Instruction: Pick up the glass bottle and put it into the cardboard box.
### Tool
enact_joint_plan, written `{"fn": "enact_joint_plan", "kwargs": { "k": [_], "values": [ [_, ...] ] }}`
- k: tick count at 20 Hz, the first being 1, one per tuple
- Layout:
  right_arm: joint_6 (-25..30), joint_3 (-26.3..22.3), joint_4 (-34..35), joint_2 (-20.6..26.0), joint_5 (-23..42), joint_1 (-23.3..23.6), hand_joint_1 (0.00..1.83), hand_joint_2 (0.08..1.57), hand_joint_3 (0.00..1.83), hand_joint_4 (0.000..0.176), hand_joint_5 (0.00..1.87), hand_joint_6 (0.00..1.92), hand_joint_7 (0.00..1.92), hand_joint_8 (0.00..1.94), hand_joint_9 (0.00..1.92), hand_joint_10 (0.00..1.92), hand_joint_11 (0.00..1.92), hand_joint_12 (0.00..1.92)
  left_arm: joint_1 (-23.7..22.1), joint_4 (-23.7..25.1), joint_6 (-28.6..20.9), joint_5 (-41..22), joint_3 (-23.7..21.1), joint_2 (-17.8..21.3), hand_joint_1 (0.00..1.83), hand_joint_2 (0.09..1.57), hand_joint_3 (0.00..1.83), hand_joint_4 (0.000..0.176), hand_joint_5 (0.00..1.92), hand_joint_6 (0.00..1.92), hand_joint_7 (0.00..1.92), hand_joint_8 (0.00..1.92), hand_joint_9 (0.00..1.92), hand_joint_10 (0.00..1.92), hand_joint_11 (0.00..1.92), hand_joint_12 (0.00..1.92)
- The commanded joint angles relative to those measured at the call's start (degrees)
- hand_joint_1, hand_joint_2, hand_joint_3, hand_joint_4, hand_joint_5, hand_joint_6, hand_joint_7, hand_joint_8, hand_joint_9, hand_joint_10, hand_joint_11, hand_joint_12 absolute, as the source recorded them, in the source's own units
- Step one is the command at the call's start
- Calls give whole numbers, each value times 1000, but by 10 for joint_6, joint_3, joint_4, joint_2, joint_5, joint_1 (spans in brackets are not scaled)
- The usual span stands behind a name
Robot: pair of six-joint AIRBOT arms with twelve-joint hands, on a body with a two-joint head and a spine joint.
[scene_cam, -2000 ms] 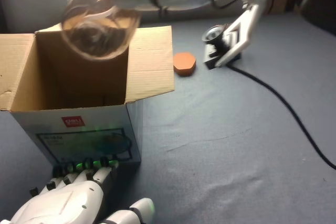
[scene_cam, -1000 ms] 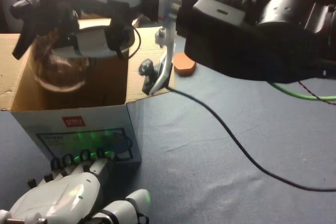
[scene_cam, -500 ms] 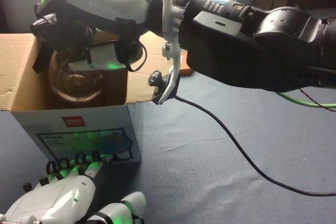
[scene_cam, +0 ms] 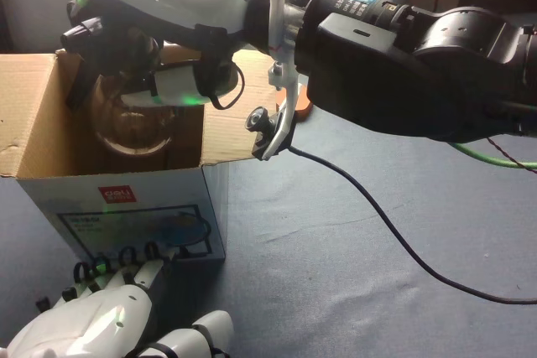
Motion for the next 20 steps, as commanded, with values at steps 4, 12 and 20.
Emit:
{"fn": "enact_joint_plan", "kwargs": {
  "k": [4,12,20],
  "values": [
    [-2,-4,-4,8,67,6,1352,1198,6,0,669,1315,865,1180,805,1460,739,1617,-4,43,-7,-34,0,3,0,1309,0,0,0,0,0,0,0,0,0,0],
    [-2,-11,-7,19,64,1,1035,1024,0,0,204,532,372,204,84,701,0,1149,-13,42,-22,-29,-9,13,0,1309,0,0,0,0,0,0,0,0,0,0],
    [1,-76,1,82,15,17,1010,979,0,0,170,261,326,7,45,423,0,677,-27,20,-7,-19,-23,34,0,1309,0,0,0,0,0,0,0,0,0,0]
  ]
}}
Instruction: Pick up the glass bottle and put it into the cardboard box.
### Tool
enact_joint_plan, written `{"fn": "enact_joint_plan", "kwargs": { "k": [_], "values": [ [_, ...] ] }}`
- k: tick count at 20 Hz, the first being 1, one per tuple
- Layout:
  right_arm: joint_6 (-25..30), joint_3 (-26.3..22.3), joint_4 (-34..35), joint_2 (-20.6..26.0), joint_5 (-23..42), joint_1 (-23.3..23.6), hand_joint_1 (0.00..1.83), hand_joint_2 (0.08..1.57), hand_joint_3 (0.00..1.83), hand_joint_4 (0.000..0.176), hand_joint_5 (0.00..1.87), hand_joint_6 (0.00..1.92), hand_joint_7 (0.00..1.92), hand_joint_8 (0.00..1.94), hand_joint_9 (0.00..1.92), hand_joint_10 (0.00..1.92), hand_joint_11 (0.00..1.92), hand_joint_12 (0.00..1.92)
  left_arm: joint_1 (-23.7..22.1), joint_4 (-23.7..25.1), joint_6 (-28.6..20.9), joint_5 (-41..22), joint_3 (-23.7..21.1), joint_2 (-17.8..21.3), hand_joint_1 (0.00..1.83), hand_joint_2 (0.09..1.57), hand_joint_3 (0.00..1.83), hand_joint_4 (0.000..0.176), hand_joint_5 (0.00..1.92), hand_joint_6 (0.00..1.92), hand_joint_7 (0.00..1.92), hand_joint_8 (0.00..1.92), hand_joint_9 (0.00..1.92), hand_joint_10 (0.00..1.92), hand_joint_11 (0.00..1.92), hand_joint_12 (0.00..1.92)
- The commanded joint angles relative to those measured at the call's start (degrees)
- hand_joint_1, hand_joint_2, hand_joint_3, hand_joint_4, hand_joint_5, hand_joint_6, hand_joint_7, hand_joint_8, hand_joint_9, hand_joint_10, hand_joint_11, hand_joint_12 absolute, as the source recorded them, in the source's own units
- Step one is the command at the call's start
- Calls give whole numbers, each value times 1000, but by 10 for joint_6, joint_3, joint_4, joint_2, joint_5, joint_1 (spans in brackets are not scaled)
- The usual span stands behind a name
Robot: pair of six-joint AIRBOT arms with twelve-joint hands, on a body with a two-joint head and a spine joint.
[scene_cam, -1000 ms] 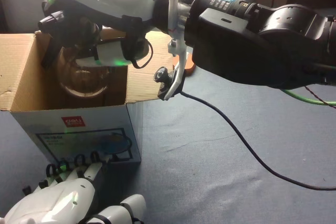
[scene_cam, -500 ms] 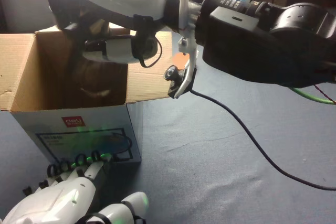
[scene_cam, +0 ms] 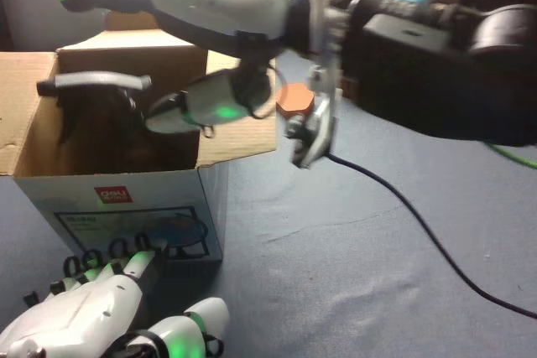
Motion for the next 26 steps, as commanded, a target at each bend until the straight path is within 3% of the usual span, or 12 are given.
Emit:
{"fn": "enact_joint_plan", "kwargs": {
  "k": [1,7,10,13,14,16,18,19,20,22,23,26],
  "values": [
    [0,-25,15,23,27,18,1008,979,0,0,170,260,325,6,46,422,0,676,-11,30,6,-30,-8,3,0,1309,0,0,0,0,0,0,0,0,0,0],
    [12,-170,94,199,-124,72,990,978,0,0,181,259,324,5,47,418,0,671,-109,-108,87,-54,-62,9,0,1308,0,0,0,0,0,0,0,0,0,0],
    [19,-194,113,246,-185,94,635,1039,20,0,181,251,328,5,54,417,0,670,-198,-185,144,-92,-82,6,0,1313,2,0,35,14,2,1,0,0,0,0],
    [117,-195,100,262,-303,109,276,1171,34,0,268,298,485,60,163,645,0,1118,-301,-245,210,-122,-90,-6,0,1328,2,0,225,27,190,7,84,11,0,0],
    [162,-198,68,266,-316,108,241,1197,25,0,317,378,548,95,187,810,0,1284,-319,-257,216,-129,-91,-7,0,1335,1,0,336,35,325,12,167,19,15,13],
    [359,-215,-112,272,-374,105,243,1230,10,0,346,701,604,385,272,1081,0,1606,-381,-291,249,-147,-93,-12,0,1349,4,0,498,37,549,40,353,35,0,346],
    [551,-251,-342,275,-413,99,307,1247,7,0,467,999,644,955,449,1379,154,1819,-449,-330,300,-165,-89,-15,0,1362,1,0,647,83,738,87,561,87,0,999],
    [599,-265,-402,275,-415,96,323,1250,6,0,543,1091,685,1068,522,1436,260,1863,-463,-338,308,-167,-89,-15,0,1368,1,0,687,108,785,112,627,119,31,1190],
    [645,-277,-455,275,-423,94,350,1248,3,0,612,1152,735,1123,592,1476,363,1893,-474,-345,311,-170,-90,-15,0,1372,0,0,706,204,793,216,639,263,92,1298],
    [791,-314,-640,272,-467,88,391,1264,6,0,707,1292,824,1221,695,1591,579,1920,-495,-353,313,-177,-95,-13,37,1367,0,0,669,683,666,868,525,1116,262,1567],
    [828,-326,-690,270,-486,85,422,1273,7,0,737,1339,854,1266,731,1659,657,1921,-505,-357,319,-181,-97,-13,75,1364,0,0,647,888,640,1108,516,1379,330,1698],
    [855,-353,-763,263,-522,74,454,1277,7,0,767,1359,879,1293,772,1697,722,1921,-550,-375,361,-199,-98,-14,131,1363,0,0,665,1001,669,1239,555,1533,401,1799]
  ]
}}
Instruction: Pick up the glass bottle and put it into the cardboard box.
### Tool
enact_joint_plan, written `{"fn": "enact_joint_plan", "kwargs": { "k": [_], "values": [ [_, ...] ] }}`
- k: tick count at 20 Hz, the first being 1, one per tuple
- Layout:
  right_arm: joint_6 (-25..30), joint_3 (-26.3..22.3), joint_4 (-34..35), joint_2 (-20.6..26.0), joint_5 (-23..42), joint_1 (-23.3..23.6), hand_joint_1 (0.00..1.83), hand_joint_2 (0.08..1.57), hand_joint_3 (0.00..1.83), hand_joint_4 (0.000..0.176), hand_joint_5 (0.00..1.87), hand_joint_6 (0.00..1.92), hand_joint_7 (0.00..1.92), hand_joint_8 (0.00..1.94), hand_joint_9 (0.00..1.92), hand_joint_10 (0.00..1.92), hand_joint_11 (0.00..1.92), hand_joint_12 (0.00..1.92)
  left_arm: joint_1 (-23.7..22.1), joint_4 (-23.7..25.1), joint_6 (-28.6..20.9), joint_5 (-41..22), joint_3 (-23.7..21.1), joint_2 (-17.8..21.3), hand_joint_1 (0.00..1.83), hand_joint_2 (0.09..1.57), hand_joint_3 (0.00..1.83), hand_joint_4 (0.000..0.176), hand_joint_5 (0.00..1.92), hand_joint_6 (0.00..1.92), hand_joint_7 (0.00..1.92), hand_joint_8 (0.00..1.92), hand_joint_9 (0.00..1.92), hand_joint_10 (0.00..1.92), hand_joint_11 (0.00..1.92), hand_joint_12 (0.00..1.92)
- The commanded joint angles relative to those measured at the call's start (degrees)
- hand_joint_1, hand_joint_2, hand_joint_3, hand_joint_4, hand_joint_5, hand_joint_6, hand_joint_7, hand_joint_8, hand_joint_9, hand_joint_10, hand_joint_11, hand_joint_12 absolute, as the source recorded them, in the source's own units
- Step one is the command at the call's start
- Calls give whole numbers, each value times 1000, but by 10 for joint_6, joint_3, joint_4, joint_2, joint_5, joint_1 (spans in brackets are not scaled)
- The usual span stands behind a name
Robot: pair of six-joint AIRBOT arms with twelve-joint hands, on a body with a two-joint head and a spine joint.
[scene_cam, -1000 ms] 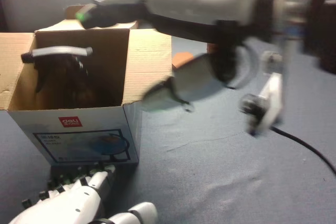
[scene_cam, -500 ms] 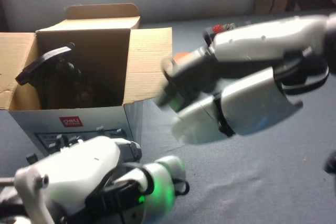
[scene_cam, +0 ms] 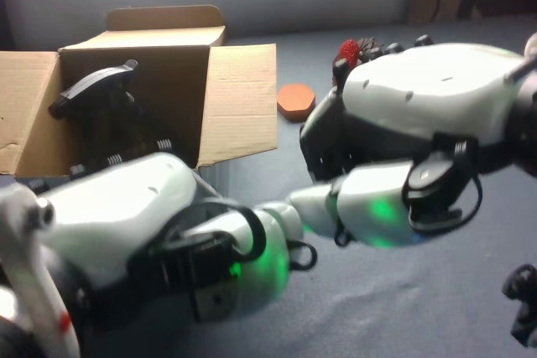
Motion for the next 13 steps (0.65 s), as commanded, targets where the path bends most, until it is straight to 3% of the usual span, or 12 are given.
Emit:
{"fn": "enact_joint_plan", "kwargs": {
  "k": [1,2,3,5,6,7,9,13],
  "values": [
    [6,-3,-30,3,5,3,535,1324,20,0,868,1394,1007,1420,922,1773,896,1921,-8,43,0,-12,-1,1,444,1367,0,0,871,1231,958,1396,1017,1739,916,1897],
    [11,-3,-30,4,11,0,535,1324,20,0,868,1394,1007,1420,922,1773,896,1921,-10,43,0,-12,-2,2,444,1367,0,0,871,1231,958,1396,1017,1739,916,1897],
    [14,-3,-30,4,17,-4,737,1390,41,0,1041,1681,1184,1718,1152,1915,1201,1921,-15,43,0,-12,-3,4,730,1372,0,0,950,1713,1094,1786,1202,1914,1219,1920],
    [16,-4,-30,4,23,-10,800,1405,48,0,1073,1828,1235,1843,1242,1921,1303,1921,-28,40,7,-12,-5,6,732,1388,5,0,955,1904,1104,1916,1246,1921,1285,1921],
    [16,-4,-30,5,25,-12,921,971,883,0,793,1886,1244,1885,1262,1921,1323,1921,-38,31,15,-12,-4,6,742,1398,8,0,971,1918,1124,1920,1253,1921,1303,1921],
    [16,-5,-30,5,26,-13,951,825,1162,0,780,1914,1246,1921,1283,1921,1343,1921,-45,28,18,-12,-5,6,762,1404,9,0,989,1920,1148,1921,1267,1921,1311,1921],
    [16,-7,-31,5,26,-13,960,776,1253,0,788,1921,1251,1935,1294,1921,1355,1921,-59,22,27,-18,-5,6,751,1433,16,0,1013,1921,1176,1921,1286,1921,1327,1921],
    [16,-8,-36,5,25,-14,968,772,1243,0,791,1901,1252,1940,1306,1921,1369,1921,-62,18,34,-20,-9,9,754,1436,13,0,1015,1921,1183,1921,1294,1921,1339,1921]
  ]
}}
